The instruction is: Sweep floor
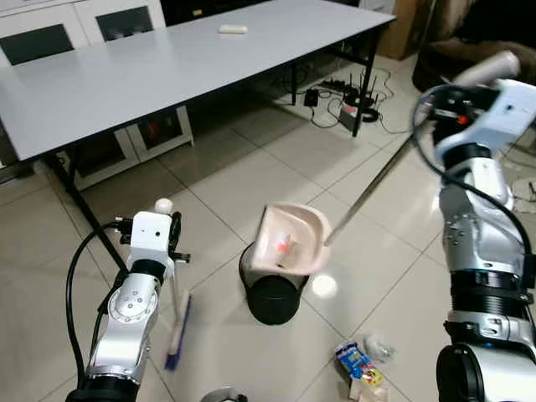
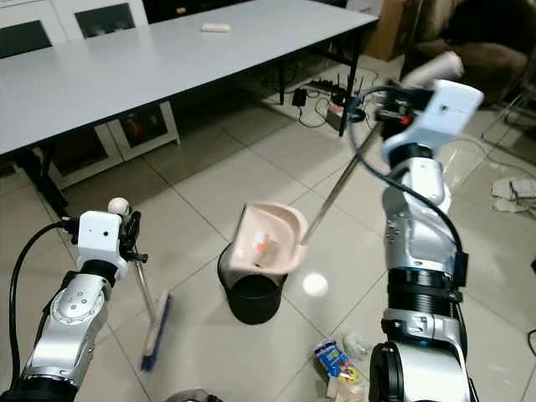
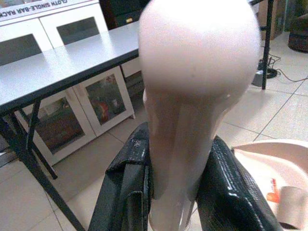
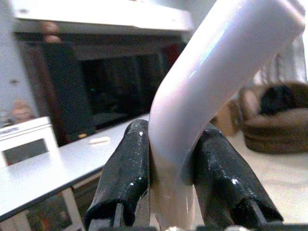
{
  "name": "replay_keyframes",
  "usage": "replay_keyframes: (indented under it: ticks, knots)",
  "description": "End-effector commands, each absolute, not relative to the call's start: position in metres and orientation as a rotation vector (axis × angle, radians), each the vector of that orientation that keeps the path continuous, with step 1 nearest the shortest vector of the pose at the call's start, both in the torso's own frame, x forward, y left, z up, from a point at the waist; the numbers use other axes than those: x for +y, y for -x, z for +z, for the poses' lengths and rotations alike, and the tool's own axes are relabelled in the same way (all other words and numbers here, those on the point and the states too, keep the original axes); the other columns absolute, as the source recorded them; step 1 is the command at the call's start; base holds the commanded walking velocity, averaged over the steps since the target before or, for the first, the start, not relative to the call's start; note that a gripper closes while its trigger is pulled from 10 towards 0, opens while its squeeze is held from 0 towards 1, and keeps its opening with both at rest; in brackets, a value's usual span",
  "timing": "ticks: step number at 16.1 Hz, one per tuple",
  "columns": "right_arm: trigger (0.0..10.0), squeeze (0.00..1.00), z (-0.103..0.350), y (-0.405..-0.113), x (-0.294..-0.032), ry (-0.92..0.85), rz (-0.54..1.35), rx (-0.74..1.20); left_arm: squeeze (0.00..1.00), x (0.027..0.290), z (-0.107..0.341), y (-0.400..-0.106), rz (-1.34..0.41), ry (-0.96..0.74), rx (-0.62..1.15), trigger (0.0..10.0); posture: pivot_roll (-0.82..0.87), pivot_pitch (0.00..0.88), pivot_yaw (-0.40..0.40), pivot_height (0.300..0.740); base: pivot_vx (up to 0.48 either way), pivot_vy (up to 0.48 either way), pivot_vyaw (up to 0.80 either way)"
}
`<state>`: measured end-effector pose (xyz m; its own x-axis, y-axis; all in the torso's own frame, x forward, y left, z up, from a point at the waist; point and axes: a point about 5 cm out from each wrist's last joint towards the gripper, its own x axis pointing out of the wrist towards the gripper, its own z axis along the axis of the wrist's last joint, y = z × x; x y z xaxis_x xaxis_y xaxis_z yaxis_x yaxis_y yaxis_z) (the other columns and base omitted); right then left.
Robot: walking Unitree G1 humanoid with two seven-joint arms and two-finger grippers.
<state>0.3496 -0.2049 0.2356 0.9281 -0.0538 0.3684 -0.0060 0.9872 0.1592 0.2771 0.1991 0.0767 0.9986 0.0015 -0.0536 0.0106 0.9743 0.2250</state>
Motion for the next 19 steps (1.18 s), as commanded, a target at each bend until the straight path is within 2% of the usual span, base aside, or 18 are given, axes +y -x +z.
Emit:
replay_keyframes:
  ticks: [1,4,7,14,17,19]
  knots:
    - [10.0,0.0,0.255,-0.351,-0.195,-0.147,0.032,-0.486,0.0,0.197,0.086,-0.284,-0.011,-0.247,0.008,10.0,-0.02,0.0,0.039,0.74,0.0,0.0,0.0]
    - [10.0,0.0,0.251,-0.353,-0.169,-0.051,0.174,-0.496,0.0,0.196,0.086,-0.283,-0.021,-0.251,0.007,10.0,-0.02,0.0,0.036,0.74,0.0,0.0,0.0]
    - [10.0,0.0,0.251,-0.35,-0.153,0.093,0.233,-0.537,0.0,0.197,0.084,-0.283,-0.022,-0.253,0.011,10.0,-0.02,0.0,0.037,0.74,0.0,0.0,0.0]
    - [10.0,0.0,0.238,-0.338,-0.114,0.177,0.421,-0.626,0.0,0.195,0.082,-0.285,-0.048,-0.272,0.014,10.0,-0.01,0.0,0.038,0.74,0.0,0.0,0.0]
    - [10.0,0.0,0.229,-0.326,-0.086,0.351,0.591,-0.639,0.0,0.195,0.079,-0.282,-0.057,-0.282,0.026,10.0,-0.01,0.0,0.039,0.74,0.0,0.0,0.0]
    - [10.0,0.0,0.229,-0.324,-0.082,0.368,0.61,-0.644,0.0,0.195,0.078,-0.282,-0.059,-0.283,0.026,10.0,-0.01,0.0,0.04,0.74,0.0,0.0,0.0]
